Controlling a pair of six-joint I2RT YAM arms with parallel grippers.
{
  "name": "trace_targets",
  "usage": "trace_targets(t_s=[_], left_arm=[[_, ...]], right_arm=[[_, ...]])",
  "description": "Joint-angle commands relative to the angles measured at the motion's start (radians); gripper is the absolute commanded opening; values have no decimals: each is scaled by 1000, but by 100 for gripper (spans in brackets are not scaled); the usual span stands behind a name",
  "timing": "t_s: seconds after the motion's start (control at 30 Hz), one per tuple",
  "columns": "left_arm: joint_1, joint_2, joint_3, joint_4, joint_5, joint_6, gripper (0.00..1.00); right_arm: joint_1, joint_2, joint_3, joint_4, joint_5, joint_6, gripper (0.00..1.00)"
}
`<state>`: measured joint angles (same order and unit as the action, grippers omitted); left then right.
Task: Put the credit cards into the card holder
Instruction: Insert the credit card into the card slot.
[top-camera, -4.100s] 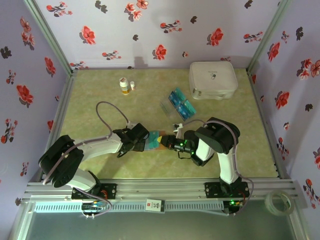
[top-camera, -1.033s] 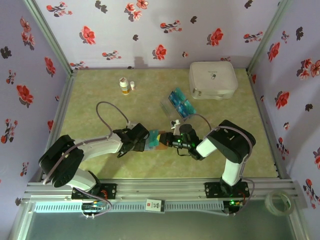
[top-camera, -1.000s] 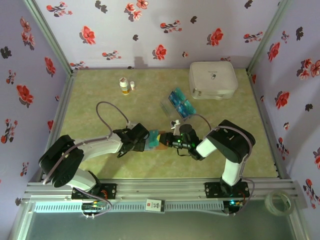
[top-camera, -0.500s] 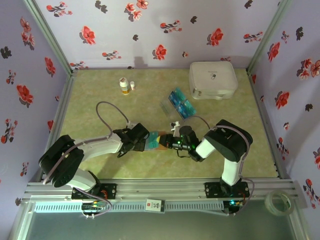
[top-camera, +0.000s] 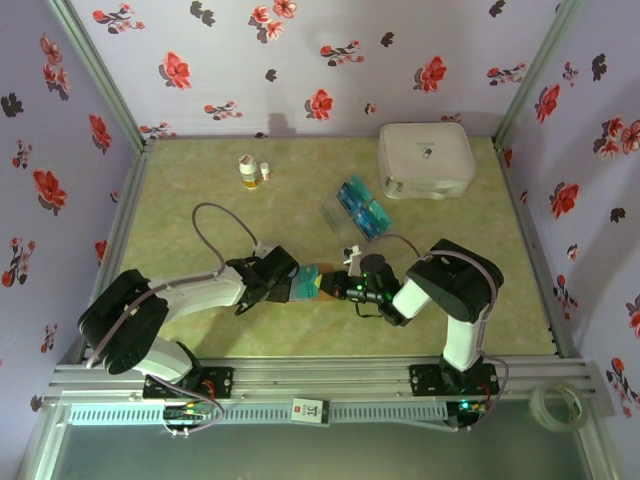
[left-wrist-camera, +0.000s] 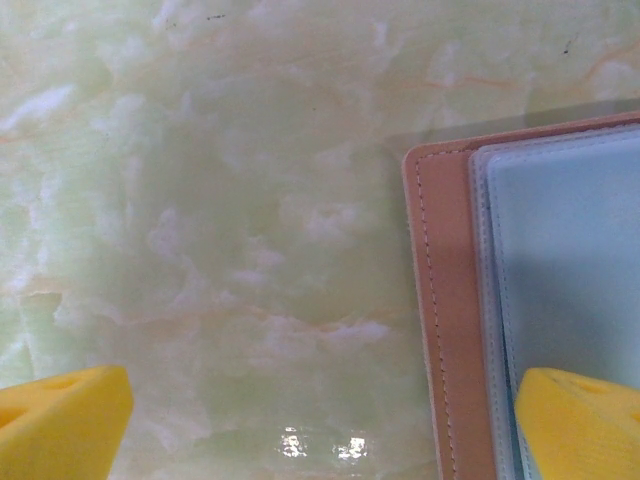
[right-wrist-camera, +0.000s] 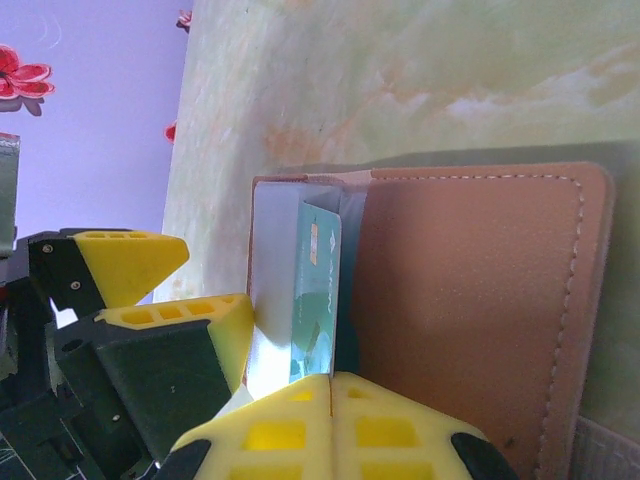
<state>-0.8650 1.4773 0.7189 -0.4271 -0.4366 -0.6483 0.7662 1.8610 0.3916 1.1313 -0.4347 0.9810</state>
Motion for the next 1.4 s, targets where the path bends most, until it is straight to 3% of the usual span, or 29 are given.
trace_targets(t_s=[0.0, 0.83, 1.03, 1.37], left_arm=[[-5, 31, -21, -27, -18, -9, 100], [-6, 25, -22, -22, -14, -12, 100], [1, -2, -2, -28, 10, -16, 100], [85, -104, 5, -24, 69, 3, 100]], right_arm=[[7, 26, -12, 2, -14, 8, 0], [28, 90, 55, -20, -32, 22, 0], [29, 63, 59, -86, -15, 9, 30], [29, -39, 108, -317, 35, -50, 50]])
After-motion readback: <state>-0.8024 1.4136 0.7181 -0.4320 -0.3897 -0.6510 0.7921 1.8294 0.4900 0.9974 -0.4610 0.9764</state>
